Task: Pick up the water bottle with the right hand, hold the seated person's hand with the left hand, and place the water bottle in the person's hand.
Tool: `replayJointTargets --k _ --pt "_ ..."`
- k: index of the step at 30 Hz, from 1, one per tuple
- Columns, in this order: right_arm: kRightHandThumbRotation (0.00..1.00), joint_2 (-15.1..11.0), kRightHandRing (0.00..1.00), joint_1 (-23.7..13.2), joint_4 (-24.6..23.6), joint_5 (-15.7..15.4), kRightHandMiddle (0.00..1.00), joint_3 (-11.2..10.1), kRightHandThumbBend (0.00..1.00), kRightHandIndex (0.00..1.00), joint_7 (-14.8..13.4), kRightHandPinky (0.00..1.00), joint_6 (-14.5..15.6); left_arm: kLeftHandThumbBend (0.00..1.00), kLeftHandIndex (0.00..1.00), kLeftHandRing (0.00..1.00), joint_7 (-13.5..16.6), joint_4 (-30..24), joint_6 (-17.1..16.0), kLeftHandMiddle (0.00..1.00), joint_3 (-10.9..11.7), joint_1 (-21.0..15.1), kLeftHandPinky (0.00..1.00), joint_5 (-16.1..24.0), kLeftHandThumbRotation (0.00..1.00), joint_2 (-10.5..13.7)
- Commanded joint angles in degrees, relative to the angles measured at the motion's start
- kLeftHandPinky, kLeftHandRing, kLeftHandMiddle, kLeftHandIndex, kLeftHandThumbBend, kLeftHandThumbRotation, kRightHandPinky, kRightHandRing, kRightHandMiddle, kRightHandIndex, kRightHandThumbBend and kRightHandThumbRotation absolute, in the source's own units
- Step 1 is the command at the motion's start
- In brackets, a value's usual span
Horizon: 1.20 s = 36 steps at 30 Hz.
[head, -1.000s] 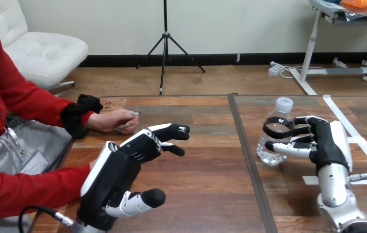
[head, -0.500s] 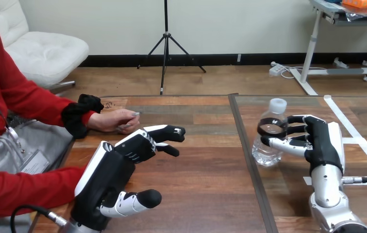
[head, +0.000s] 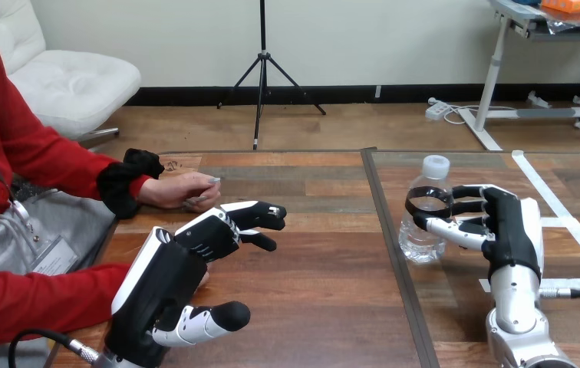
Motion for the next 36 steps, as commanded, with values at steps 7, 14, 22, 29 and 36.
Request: replayJointTargets --k 7,14,22,29,36 --pt "0.00 0.93 0.49 -0.65 -2.13 -0.41 0.57 0.17 0.87 0.59 -0.75 0.39 -2.26 0.92 0.74 0.76 -0.22 -1.90 0.29 0.78 0.28 -1.94 0.65 -0.30 0.66 0.22" --pt "0.00 0.85 0.60 -0.33 -2.26 -0.89 0.63 0.60 0.91 0.63 -0.60 0.53 -2.66 0.91 0.75 0.77 -0.70 -2.04 0.49 0.79 0.31 -2.07 0.66 -0.38 0.65 0.11" --pt "0.07 0.96 0.70 0.15 -1.99 -0.06 0.70 0.38 0.95 0.71 1.97 0.63 -3.45 0.92 0.74 0.76 -0.20 -2.47 0.65 0.78 0.48 -2.16 0.65 0.26 0.65 0.33" --pt "0.18 1.20 0.78 0.49 -1.61 -0.46 0.78 0.79 0.98 0.80 2.31 0.72 -3.89 0.93 0.74 0.76 -0.07 -2.74 0.56 0.78 0.70 -2.06 0.65 0.32 0.65 0.68" --pt "0.26 1.78 0.85 0.54 -1.18 0.92 0.84 -0.14 1.00 0.88 5.30 0.81 -3.42 0.94 0.74 0.76 0.23 -3.46 1.24 0.78 0.88 -1.87 0.65 0.42 0.65 1.10"
